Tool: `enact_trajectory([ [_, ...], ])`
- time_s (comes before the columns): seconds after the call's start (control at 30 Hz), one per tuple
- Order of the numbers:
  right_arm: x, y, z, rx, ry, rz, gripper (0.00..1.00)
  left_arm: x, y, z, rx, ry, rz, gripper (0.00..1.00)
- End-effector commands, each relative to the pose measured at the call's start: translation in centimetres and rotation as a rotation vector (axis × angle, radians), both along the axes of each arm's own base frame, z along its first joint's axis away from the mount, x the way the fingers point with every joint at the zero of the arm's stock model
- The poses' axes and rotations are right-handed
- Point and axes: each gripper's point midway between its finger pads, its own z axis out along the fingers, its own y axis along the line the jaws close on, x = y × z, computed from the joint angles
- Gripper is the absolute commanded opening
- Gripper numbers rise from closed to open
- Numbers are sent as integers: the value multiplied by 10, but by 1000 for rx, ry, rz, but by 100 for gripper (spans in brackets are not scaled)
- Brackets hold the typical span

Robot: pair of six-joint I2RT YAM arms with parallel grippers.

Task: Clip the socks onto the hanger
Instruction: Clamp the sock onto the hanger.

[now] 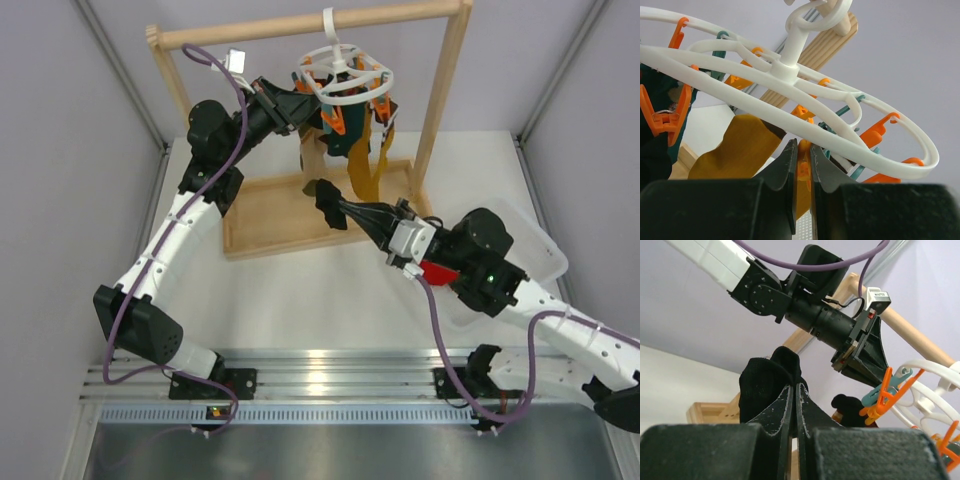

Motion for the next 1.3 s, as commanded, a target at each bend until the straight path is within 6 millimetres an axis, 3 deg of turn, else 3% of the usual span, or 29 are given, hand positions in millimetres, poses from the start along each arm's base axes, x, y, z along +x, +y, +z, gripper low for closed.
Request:
enact_trajectory([
  [0.0, 6, 6, 24, 79, 2, -45, 0, 8, -4, -7, 7, 33, 4, 0],
  [0.07, 37, 7, 22, 105, 11, -183, 0, 7, -4, -6, 7, 29, 4, 0],
  [0.13, 60, -6, 31, 172, -15, -326, 0, 6, -4, -6, 10, 29, 0, 0],
  [0.23, 83, -13, 23, 190, -56, -469, 0, 5, -4, -5, 10, 27, -4, 0],
  [0.57, 117, -29, 12, 215, -154, -678, 0, 4, -5, -10, 12, 27, -10, 0],
  [0.77, 132, -35, 14, 253, -36, -643, 0, 3, -5, -15, 16, 23, -21, 0],
  [0.97, 134, -24, 3, 221, 165, -477, 0, -1, -9, -14, 1, 21, -56, 0],
  [1.27, 146, -20, 6, 229, 364, -333, 0, -5, -11, -14, -10, 14, -85, 0],
])
